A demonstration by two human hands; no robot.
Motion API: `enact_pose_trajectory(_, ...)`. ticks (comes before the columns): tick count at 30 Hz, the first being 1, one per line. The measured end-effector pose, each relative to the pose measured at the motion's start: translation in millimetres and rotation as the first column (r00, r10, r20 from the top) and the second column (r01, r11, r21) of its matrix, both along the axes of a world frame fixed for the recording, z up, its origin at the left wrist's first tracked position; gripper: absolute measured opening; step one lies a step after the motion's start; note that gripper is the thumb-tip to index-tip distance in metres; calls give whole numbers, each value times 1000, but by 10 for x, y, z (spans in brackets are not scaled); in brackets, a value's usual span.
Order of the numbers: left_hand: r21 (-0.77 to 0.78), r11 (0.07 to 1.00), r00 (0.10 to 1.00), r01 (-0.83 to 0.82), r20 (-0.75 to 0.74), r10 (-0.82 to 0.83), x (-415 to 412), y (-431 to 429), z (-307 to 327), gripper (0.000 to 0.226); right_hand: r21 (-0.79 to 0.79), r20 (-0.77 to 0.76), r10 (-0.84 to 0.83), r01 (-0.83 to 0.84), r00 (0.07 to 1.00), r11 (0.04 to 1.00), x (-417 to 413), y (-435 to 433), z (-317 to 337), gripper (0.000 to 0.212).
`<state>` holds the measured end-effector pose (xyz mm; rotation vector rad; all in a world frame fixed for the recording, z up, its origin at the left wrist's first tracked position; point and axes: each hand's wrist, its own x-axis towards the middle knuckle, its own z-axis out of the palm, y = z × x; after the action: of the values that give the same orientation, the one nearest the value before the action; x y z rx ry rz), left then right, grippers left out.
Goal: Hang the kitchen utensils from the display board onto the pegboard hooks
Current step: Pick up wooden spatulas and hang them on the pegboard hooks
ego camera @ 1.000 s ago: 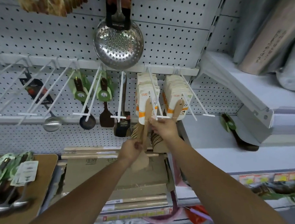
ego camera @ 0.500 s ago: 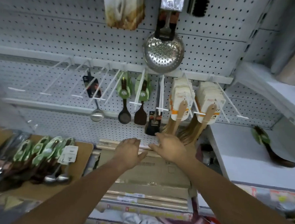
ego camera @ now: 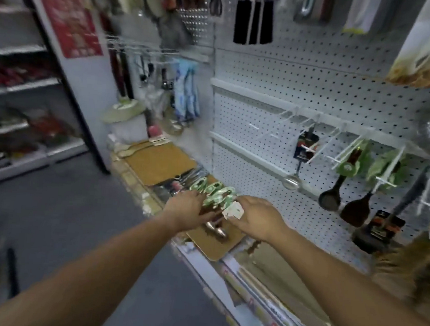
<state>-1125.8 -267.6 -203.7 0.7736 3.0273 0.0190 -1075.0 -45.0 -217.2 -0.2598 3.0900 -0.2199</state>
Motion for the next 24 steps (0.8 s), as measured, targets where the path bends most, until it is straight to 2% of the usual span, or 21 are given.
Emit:
enact_pose_trajectory(2,12,999,998,-53,36,52,-28,-389,8,77,11,-20,81,-81,997,997,-163,-389,9,84)
enact_pose_trajectory(6,18,986,984,-165,77,163,-145,-1041,-48,68,62,-11,194,-193,981,979,-479,-1079,10,72)
enact_pose_trajectory(8,13,978,974,-209,93,207,-262,-1343,-108,69,66,-7,223,-222,975,973,-675,-1419,-24,74)
enact_pose_trajectory(11,3,962,956,-274,113,272,-541,-1815,-189,80,51,16,234,-235,972,971,-1040,-1911,-139,80)
enact_pose_trajectory(13,-2,961,956,-278,96,277,-768,-2120,-223,85,73,41,244,-247,969,966,-1303,-2216,-192,73)
enact_pose_trajectory(15,8,963,960,-270,84,268,-984,-2389,-226,85,71,50,261,-264,964,962,-1558,-2504,-205,66)
enact_pose_trajectory(24,-17,954,952,-301,62,301,-1931,-3308,-326,84,87,73,248,-254,966,963,-2591,-3404,-243,71)
